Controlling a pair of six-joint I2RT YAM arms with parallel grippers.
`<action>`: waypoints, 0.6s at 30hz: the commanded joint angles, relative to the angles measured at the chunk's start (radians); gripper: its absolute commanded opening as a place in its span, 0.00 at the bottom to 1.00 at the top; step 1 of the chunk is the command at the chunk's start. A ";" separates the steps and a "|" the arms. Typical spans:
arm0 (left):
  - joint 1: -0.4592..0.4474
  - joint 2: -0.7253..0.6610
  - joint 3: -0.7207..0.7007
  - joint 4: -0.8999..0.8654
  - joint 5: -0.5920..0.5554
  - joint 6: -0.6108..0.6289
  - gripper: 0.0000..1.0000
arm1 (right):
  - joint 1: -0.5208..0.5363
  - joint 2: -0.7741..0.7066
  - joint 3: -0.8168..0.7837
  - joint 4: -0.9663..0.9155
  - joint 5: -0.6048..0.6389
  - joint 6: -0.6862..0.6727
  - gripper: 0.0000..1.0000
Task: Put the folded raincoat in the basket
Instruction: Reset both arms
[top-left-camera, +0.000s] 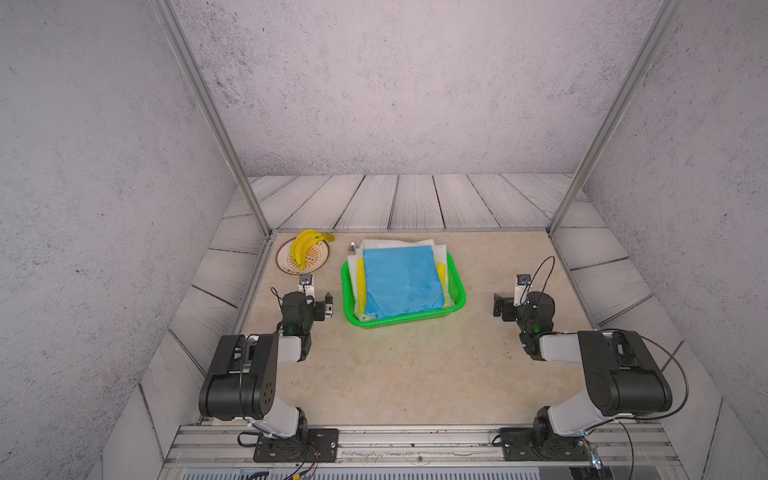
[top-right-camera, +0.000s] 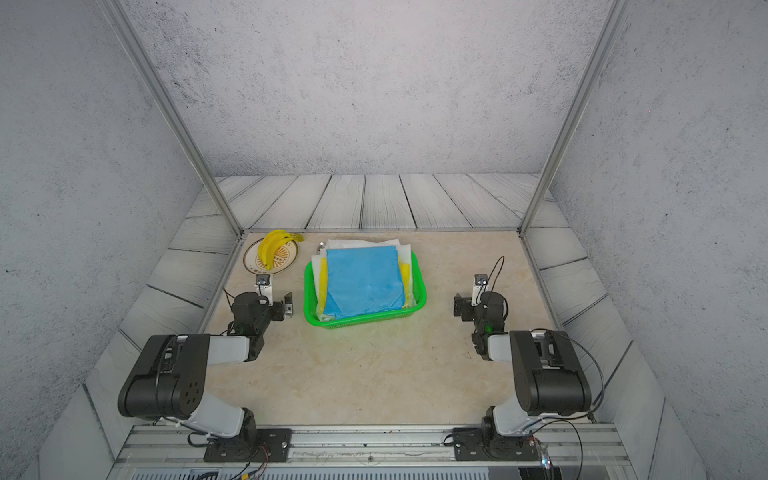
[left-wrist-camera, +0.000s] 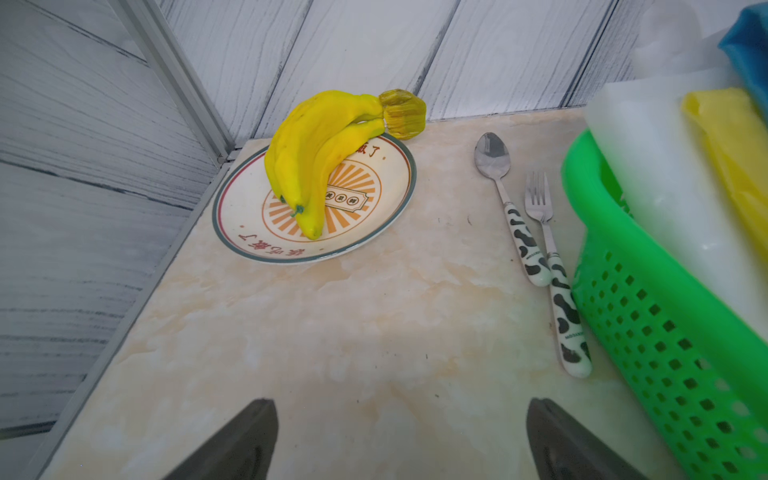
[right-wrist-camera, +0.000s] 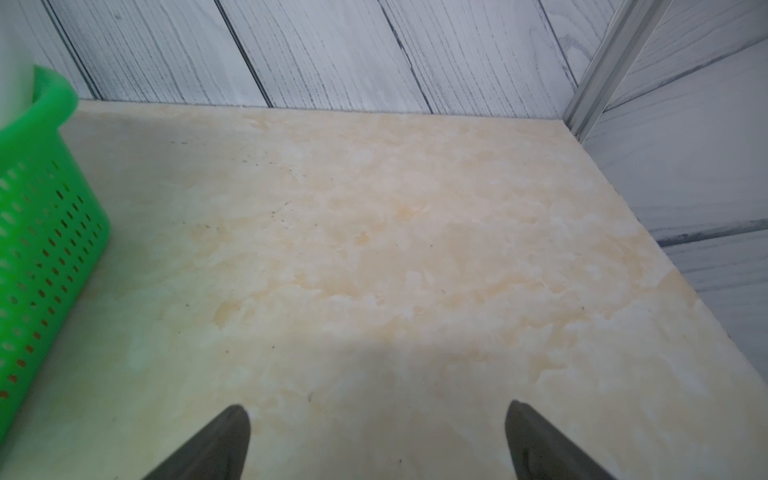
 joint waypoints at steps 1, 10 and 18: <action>0.005 -0.015 0.014 0.002 0.018 -0.013 1.00 | -0.005 -0.016 0.046 -0.082 0.053 0.031 1.00; 0.005 -0.015 0.014 0.003 0.020 -0.011 0.99 | -0.004 -0.013 0.043 -0.074 0.058 0.032 1.00; 0.005 -0.014 0.014 0.004 0.020 -0.011 0.99 | -0.005 -0.013 0.043 -0.073 0.058 0.032 1.00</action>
